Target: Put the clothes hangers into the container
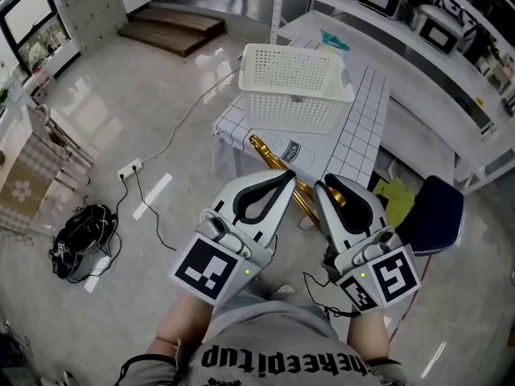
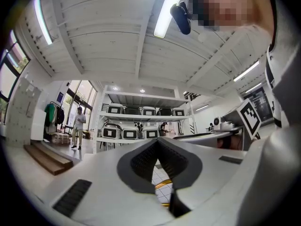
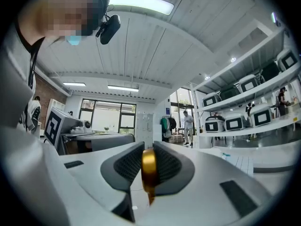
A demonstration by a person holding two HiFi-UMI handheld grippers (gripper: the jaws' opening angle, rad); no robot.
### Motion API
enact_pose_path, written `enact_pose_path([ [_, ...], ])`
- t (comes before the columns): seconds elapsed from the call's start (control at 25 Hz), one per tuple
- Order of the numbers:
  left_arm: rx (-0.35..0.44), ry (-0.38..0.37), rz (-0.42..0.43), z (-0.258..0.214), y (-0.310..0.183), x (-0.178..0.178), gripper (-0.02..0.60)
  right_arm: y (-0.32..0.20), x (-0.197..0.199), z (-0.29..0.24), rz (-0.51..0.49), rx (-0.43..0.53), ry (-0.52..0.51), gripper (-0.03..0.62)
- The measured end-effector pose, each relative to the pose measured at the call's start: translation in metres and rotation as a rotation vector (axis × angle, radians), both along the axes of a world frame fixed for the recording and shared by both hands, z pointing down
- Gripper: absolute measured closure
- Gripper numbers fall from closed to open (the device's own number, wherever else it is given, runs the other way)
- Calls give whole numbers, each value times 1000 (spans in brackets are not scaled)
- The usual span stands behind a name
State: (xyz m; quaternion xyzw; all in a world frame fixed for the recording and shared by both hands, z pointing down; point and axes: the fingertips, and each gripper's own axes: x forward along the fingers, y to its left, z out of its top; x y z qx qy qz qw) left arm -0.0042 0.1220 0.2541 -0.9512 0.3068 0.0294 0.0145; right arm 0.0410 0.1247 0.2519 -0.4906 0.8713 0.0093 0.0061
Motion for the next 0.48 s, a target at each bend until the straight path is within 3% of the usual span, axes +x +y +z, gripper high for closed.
enact_pose_path([
  [0.48,15,10,-1,3,-24,-34,561,-24,-21,3,35,-4,-61,513],
])
